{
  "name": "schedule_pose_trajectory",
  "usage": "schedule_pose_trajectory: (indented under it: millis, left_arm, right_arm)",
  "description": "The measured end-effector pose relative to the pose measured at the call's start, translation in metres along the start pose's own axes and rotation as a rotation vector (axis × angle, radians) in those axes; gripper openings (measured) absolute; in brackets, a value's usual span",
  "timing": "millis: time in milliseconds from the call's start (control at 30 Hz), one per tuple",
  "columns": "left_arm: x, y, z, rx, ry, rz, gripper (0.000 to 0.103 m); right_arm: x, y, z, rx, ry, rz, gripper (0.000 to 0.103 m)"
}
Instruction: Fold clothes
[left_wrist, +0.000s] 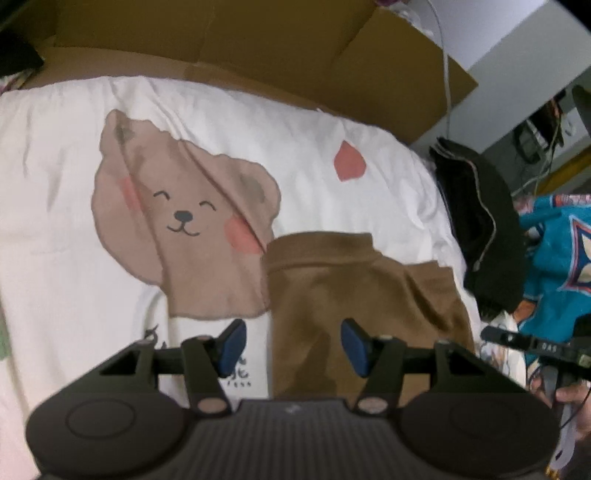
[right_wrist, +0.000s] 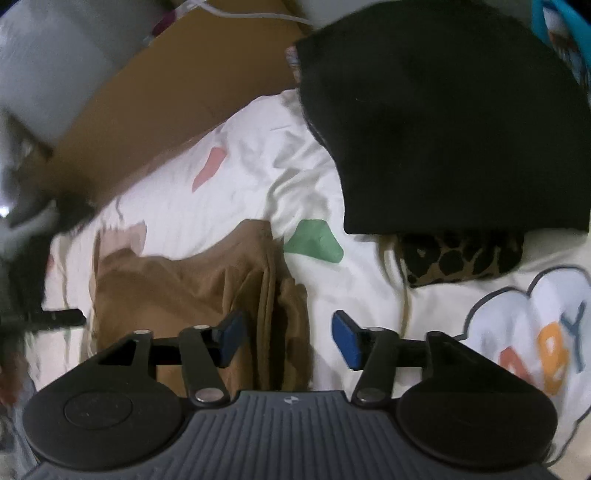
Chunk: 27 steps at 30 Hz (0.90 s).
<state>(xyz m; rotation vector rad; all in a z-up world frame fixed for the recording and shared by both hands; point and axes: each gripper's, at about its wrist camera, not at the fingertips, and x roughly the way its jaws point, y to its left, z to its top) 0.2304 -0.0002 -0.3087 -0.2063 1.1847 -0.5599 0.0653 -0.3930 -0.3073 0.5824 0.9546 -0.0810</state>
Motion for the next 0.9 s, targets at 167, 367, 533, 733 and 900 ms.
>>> schedule_pose_trajectory:
  millis: [167,367,533,733,900]
  left_arm:
    - [0.018,0.002,0.0,-0.044,0.018,0.014,0.062]
    - [0.024,0.005,-0.002,-0.062,0.017,0.013,0.062]
    - [0.023,0.005,0.005,-0.053,-0.005,0.019,0.061]
    - [0.026,0.006,0.021,-0.063,-0.043,0.013,0.06]
    - [0.042,0.011,0.03,-0.106,-0.01,0.007,0.048]
  right_arm:
    - [0.023,0.01,0.007,-0.038,0.031,0.008,0.062]
    - [0.036,0.022,0.015,-0.103,0.013,-0.02,0.062]
    - [0.035,0.028,0.023,-0.166,-0.029,-0.08,0.061]
    - [0.028,0.035,0.029,-0.168,0.008,-0.017,0.052]
    - [0.046,0.042,0.03,-0.129,0.089,0.001,0.04]
